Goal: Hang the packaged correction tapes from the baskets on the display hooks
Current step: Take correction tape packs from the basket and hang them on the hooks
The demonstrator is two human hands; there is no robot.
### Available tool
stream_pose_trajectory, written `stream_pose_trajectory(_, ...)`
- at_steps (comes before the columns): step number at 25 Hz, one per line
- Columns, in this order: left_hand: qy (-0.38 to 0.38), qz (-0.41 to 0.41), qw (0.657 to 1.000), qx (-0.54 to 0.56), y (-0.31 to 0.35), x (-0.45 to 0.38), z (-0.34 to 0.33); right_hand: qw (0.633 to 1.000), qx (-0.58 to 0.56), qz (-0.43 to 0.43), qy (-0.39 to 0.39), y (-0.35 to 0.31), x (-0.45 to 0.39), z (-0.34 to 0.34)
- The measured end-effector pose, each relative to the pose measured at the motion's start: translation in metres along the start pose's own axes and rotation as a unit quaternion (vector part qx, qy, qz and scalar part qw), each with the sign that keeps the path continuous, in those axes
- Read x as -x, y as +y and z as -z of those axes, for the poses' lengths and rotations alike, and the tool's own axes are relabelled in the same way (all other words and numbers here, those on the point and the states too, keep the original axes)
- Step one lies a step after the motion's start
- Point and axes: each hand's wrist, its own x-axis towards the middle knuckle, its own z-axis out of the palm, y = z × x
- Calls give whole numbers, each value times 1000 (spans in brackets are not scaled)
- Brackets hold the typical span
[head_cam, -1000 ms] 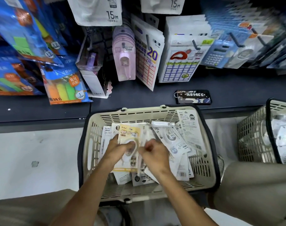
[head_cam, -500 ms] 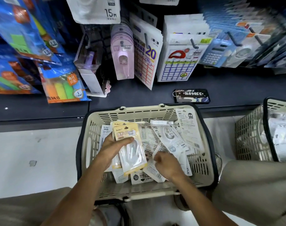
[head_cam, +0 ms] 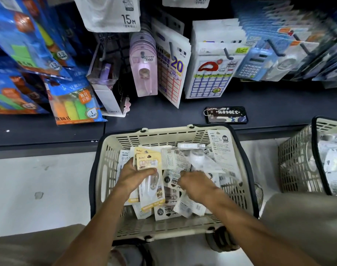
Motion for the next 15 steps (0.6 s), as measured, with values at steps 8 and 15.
stream_pose_trajectory(8, -79, 82, 972, 207, 16, 12, 14, 887, -264, 46, 375, -24, 14, 21)
stream_pose_trajectory(15, -188, 78, 961, 186, 28, 20, 8, 911, -230, 10, 341, -29, 11, -3)
